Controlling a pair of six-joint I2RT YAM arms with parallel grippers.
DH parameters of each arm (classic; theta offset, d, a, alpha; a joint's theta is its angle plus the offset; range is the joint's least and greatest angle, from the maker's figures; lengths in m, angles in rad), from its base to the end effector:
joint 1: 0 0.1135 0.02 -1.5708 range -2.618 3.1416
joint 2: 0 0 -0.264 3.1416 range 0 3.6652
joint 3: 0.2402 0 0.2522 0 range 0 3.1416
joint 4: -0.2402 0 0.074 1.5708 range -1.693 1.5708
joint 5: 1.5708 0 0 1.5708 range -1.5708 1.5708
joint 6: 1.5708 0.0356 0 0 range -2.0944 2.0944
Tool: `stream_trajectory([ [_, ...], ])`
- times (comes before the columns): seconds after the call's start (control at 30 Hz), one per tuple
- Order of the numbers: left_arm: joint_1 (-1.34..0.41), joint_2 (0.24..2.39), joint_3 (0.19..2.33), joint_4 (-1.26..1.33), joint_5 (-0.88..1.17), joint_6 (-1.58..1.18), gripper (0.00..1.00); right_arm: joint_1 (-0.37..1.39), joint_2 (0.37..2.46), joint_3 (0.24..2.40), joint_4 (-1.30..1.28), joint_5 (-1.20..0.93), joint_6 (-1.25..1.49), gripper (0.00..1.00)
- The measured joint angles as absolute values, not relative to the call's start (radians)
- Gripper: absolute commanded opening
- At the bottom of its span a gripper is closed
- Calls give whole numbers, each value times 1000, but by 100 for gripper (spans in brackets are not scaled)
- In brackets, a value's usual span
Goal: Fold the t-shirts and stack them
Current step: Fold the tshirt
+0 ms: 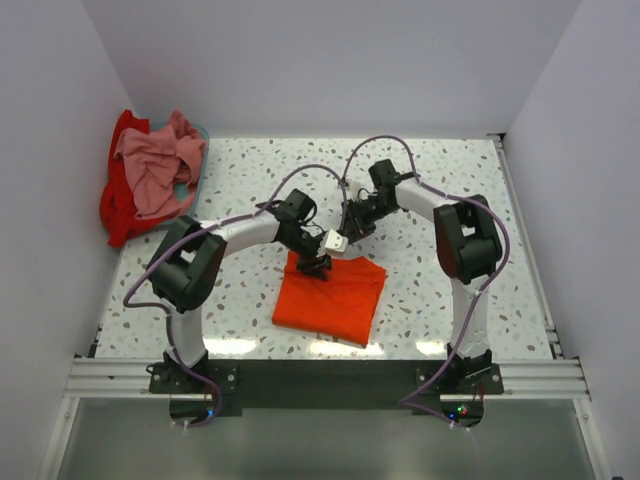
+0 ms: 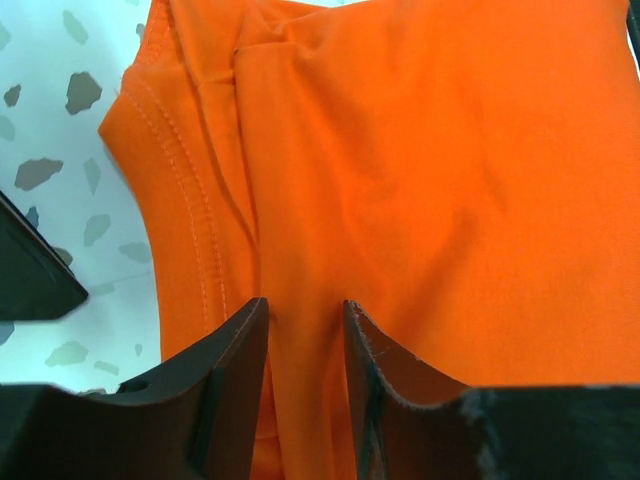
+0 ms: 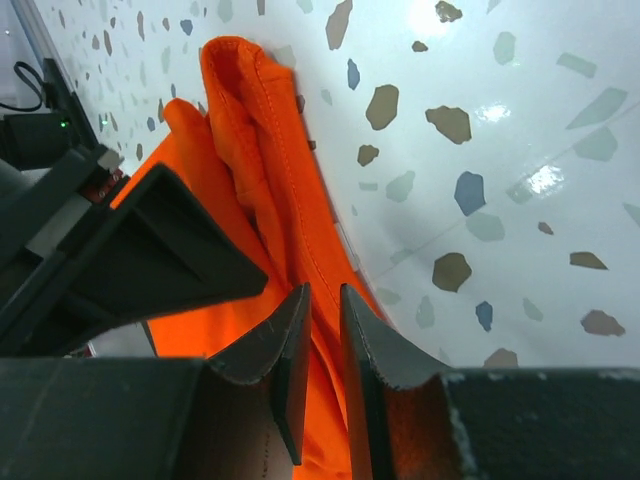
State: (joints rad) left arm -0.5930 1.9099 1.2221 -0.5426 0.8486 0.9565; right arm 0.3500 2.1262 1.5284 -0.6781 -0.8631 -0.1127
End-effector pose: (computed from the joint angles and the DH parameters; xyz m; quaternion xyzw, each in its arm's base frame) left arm 0.2900 -0.2277 0.1614 0.6781 0.5930 -0.3712 0.2252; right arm 0.3887 0.1707 0.1566 -0.2658 0.8604 0.4266 0.0835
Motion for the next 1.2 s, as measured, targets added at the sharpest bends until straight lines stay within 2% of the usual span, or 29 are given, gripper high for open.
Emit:
stream_trajectory([
  [0.13,-607,1910,1221,-536,849,969,25,371,2141,1511,-647,-884,-87,21],
  [0.23,-611,1909,1215,-527,849,978,5,391,2164,1494,-636,-891,-83,20],
  [0.3,-611,1910,1213,-525,848,986,0,403,2186,1489,-635,-894,-85,20],
  [0.7,-616,1818,1168,-484,830,997,0,418,2240,1486,-656,-972,-123,19],
  [1.2,-616,1772,1137,-312,795,1022,0,437,2271,1488,-716,-1043,-181,19],
])
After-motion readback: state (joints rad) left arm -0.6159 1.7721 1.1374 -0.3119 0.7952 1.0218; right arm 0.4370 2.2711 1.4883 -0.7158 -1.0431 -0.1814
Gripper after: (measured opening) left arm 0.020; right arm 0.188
